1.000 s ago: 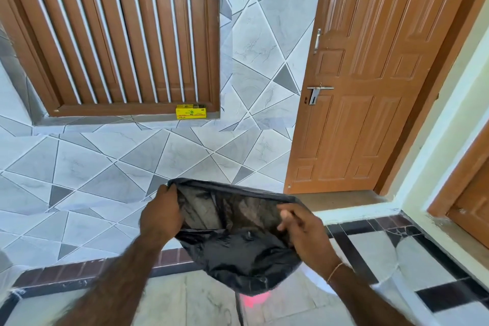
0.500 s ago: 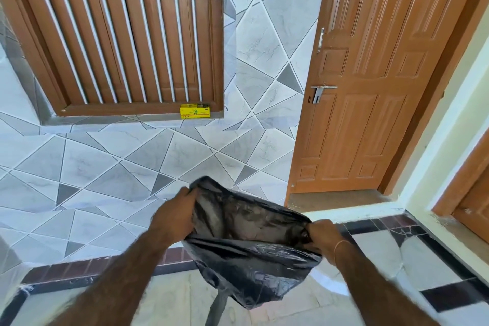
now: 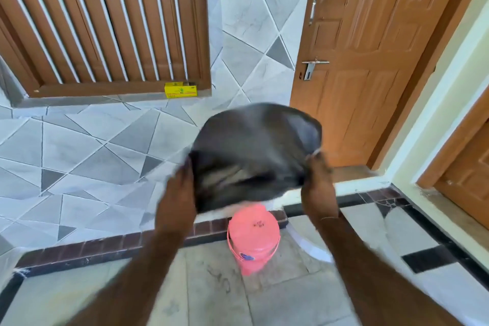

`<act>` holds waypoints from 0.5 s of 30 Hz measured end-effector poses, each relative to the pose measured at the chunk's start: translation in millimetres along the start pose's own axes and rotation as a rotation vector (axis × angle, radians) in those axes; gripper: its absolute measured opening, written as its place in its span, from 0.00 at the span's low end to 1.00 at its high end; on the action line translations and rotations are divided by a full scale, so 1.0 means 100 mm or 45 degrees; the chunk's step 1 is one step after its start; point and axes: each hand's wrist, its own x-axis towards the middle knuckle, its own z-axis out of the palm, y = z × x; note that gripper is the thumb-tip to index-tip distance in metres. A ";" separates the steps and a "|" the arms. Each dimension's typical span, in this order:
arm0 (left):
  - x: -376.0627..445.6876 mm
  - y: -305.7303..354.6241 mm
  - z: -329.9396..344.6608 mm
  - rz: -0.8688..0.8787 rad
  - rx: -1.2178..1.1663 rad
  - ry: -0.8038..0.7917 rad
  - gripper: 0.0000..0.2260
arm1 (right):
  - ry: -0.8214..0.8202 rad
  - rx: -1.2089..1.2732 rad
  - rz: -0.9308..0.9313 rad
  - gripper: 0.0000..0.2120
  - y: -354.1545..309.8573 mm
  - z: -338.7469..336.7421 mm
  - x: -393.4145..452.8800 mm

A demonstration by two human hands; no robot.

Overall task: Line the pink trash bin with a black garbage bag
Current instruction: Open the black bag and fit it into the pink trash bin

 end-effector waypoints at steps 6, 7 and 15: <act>-0.91 -0.12 0.72 -0.234 -0.086 -0.872 0.22 | -0.770 -0.643 0.240 0.17 0.66 0.42 -0.69; -0.78 -0.09 0.71 -0.287 -0.125 -0.807 0.23 | -0.719 -0.609 0.276 0.17 0.63 0.41 -0.61; 0.08 0.23 0.44 -0.452 -0.418 -0.132 0.37 | 0.035 0.047 0.323 0.15 0.33 0.18 -0.17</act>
